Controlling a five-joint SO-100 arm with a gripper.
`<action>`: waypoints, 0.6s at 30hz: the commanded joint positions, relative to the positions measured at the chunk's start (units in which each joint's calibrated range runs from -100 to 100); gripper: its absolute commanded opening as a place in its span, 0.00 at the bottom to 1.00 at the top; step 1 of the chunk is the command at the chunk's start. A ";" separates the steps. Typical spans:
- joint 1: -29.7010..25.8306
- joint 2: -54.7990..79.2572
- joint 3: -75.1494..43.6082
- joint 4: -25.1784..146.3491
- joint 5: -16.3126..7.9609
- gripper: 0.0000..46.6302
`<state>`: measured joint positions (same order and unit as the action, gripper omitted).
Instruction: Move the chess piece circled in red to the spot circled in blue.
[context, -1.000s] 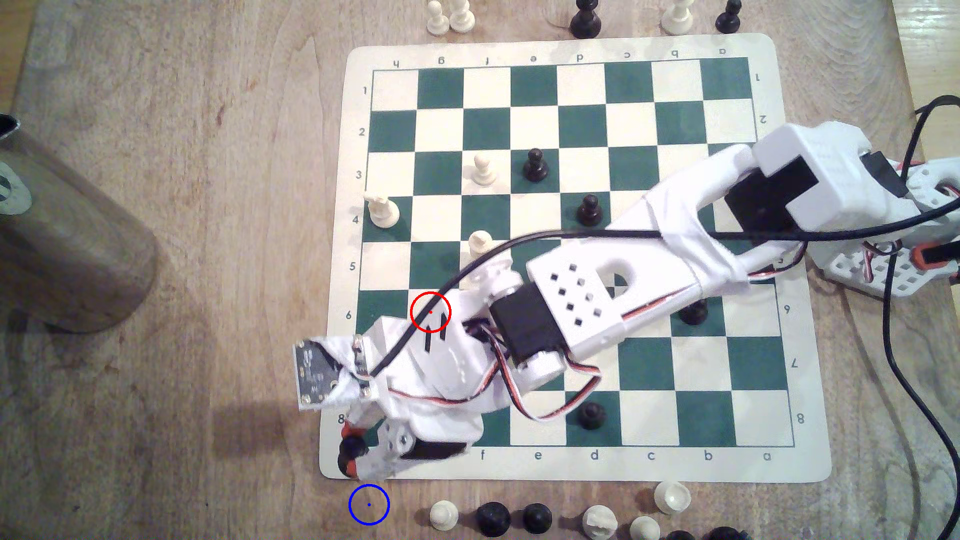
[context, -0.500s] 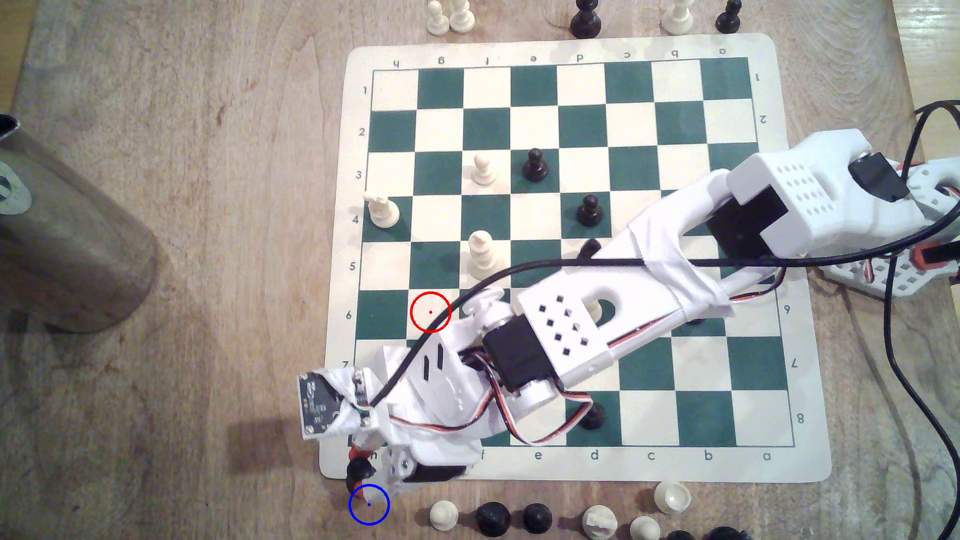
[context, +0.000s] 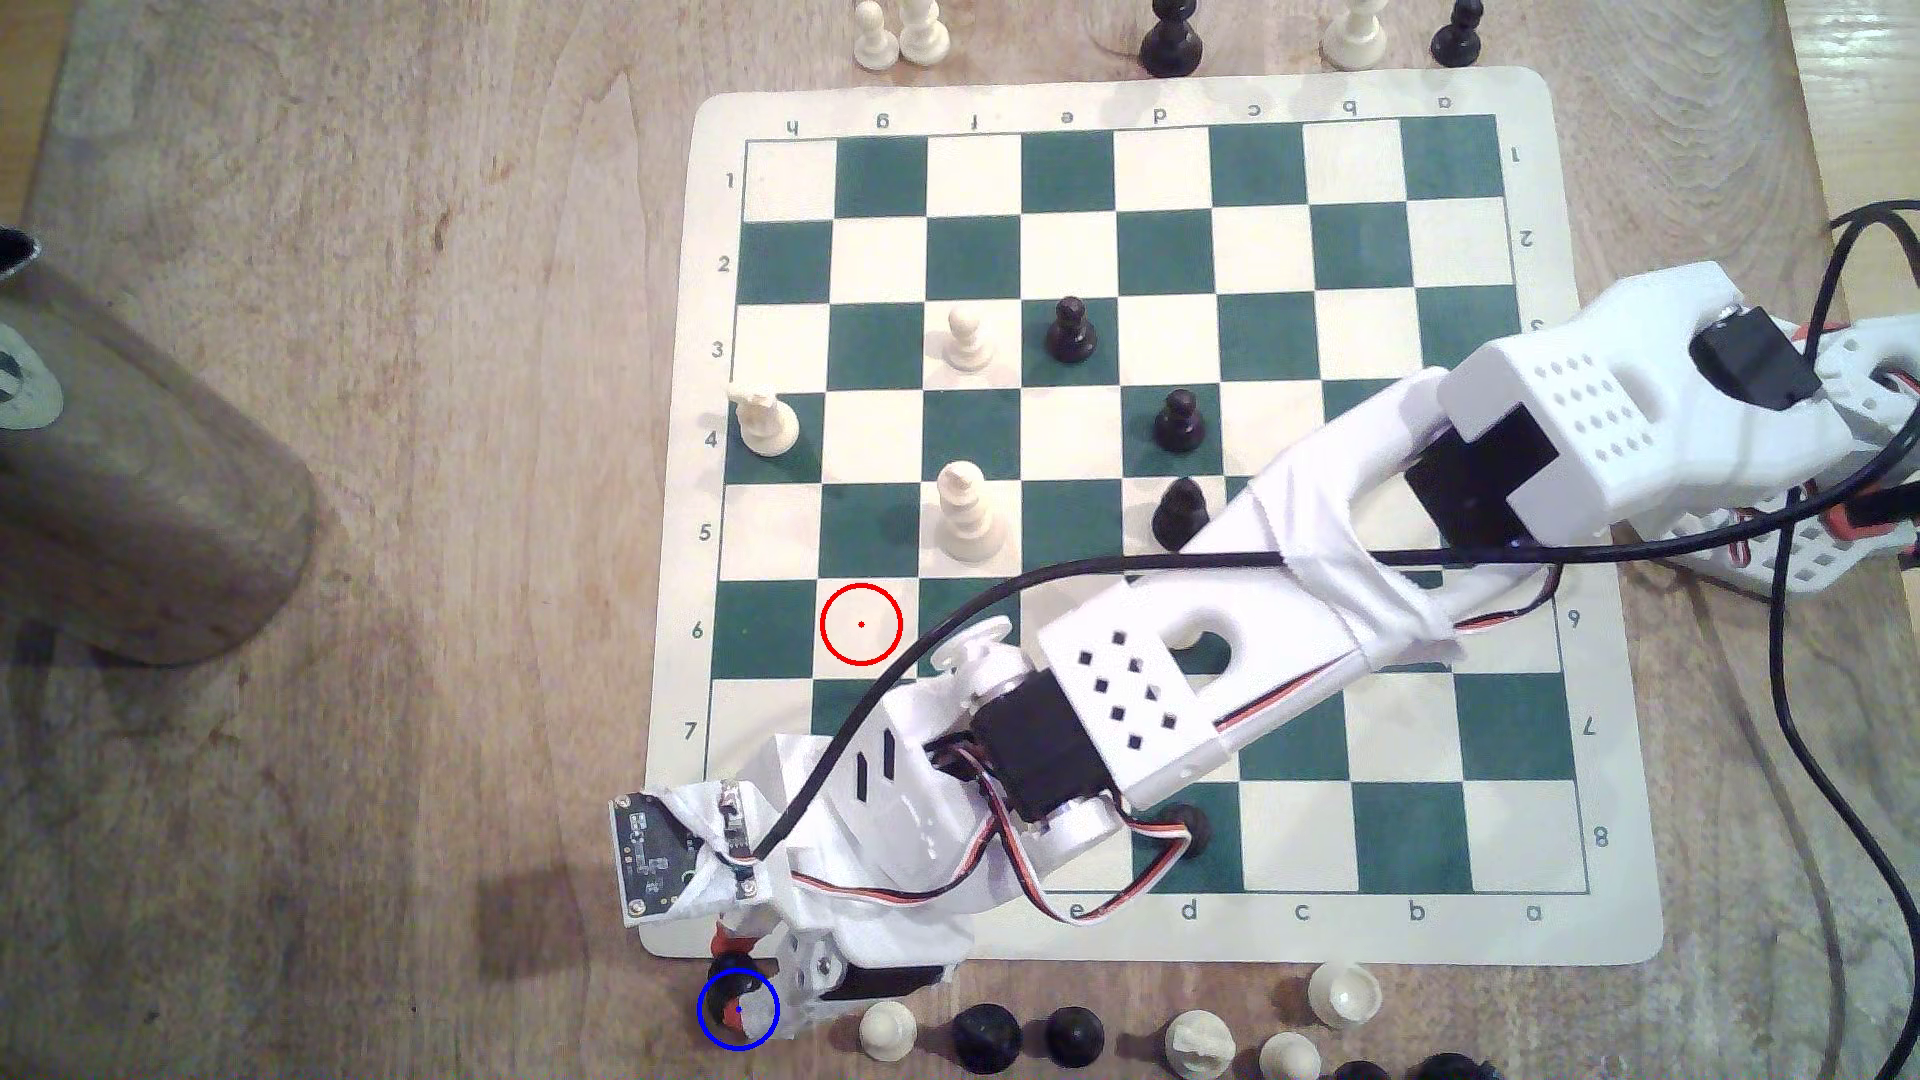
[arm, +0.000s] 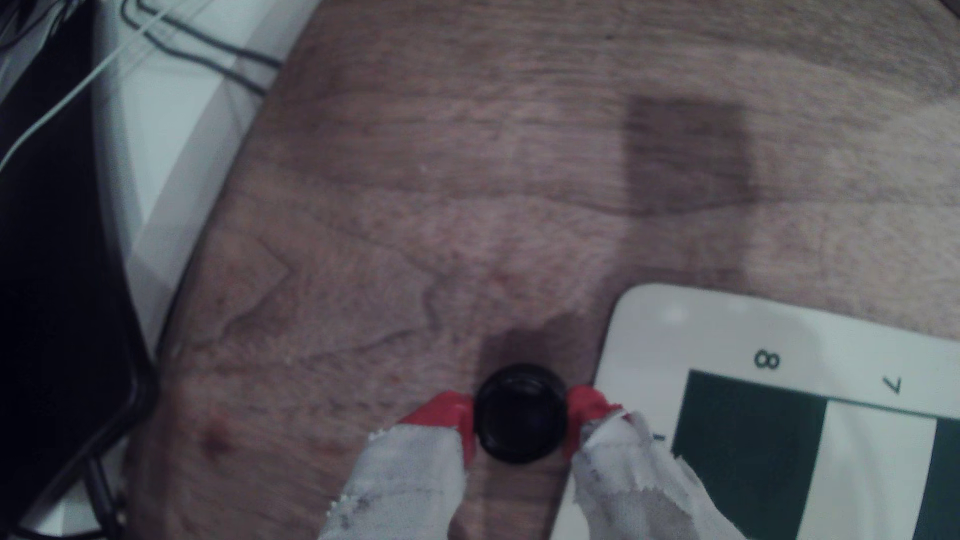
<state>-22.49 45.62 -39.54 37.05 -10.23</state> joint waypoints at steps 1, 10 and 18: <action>-0.39 -2.84 -5.88 -1.26 -0.15 0.01; -0.31 -1.82 -6.25 -1.34 -0.15 0.01; -0.31 -0.63 -7.15 -1.34 0.00 0.06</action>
<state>-22.49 47.88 -40.99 36.89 -10.23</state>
